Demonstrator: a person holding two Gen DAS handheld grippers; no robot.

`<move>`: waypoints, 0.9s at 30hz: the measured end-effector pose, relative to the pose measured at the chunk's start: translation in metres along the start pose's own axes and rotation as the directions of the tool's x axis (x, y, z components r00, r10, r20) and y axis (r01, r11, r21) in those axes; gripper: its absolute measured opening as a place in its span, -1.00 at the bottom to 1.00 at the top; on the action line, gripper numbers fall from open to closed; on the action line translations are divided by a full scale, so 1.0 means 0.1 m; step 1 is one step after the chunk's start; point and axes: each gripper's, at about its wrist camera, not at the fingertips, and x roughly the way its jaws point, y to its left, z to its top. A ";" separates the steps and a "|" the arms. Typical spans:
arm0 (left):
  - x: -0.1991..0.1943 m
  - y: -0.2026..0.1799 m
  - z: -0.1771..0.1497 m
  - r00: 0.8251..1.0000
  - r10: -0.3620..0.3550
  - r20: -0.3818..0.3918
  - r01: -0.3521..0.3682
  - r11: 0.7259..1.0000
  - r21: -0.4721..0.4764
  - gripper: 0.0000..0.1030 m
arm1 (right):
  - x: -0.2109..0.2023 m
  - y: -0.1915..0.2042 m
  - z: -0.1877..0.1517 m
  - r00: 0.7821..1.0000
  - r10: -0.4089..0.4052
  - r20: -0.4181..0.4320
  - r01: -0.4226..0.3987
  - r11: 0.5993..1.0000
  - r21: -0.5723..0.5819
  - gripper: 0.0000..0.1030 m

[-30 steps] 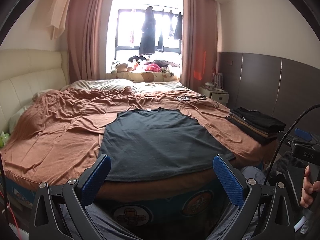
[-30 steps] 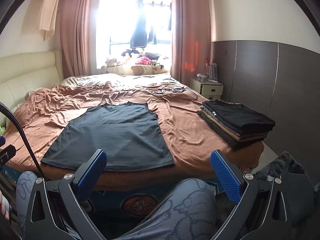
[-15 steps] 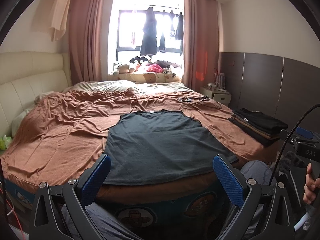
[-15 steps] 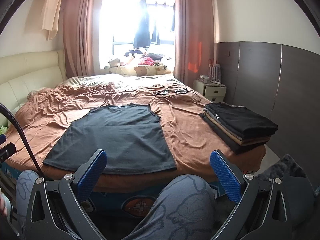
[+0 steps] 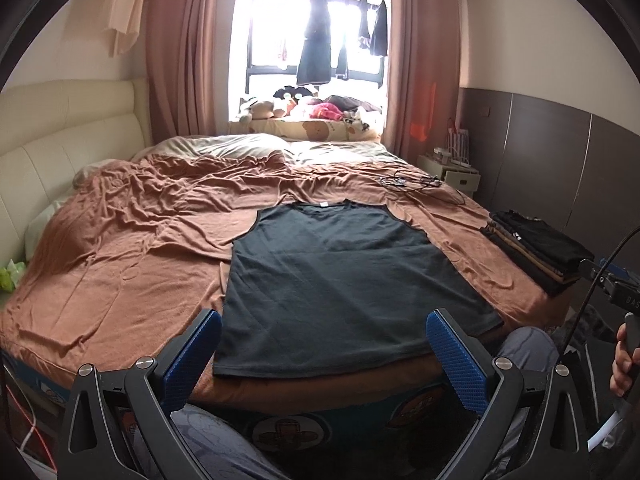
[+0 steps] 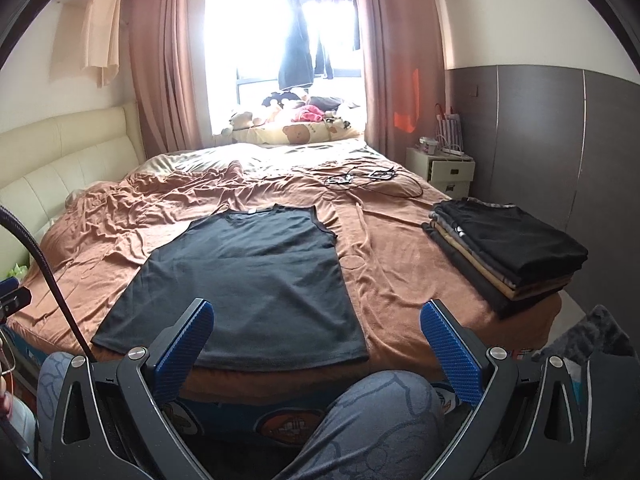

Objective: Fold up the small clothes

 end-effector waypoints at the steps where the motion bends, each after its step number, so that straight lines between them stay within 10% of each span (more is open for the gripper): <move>1: 0.02 0.04 0.01 1.000 0.013 0.000 -0.013 1.000 0.000 1.00 | 0.04 -0.02 0.02 1.000 0.002 -0.008 -0.002 1.000 0.003 1.00; 27: 1.21 1.24 -0.32 0.962 0.080 -0.262 -0.140 0.966 -0.219 1.00 | 1.13 -0.39 0.28 0.963 -0.095 -0.253 0.120 0.989 0.087 1.00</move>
